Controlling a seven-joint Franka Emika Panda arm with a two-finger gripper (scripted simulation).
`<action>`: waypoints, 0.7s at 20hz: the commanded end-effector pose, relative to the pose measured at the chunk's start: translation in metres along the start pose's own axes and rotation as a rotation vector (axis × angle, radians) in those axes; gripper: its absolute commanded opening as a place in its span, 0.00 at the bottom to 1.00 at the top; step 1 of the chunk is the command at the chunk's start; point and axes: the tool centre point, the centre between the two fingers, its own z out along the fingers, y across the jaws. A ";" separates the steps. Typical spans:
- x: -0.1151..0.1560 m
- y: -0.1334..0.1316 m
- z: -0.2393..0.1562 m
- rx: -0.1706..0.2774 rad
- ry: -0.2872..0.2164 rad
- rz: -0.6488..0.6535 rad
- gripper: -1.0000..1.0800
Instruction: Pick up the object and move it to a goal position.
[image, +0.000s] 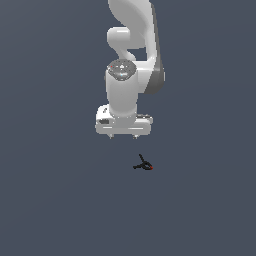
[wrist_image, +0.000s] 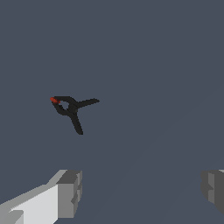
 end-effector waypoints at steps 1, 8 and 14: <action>0.000 0.000 0.000 0.000 0.000 0.000 0.96; 0.006 -0.013 -0.002 -0.006 0.011 -0.059 0.96; 0.007 -0.017 -0.002 -0.007 0.014 -0.075 0.96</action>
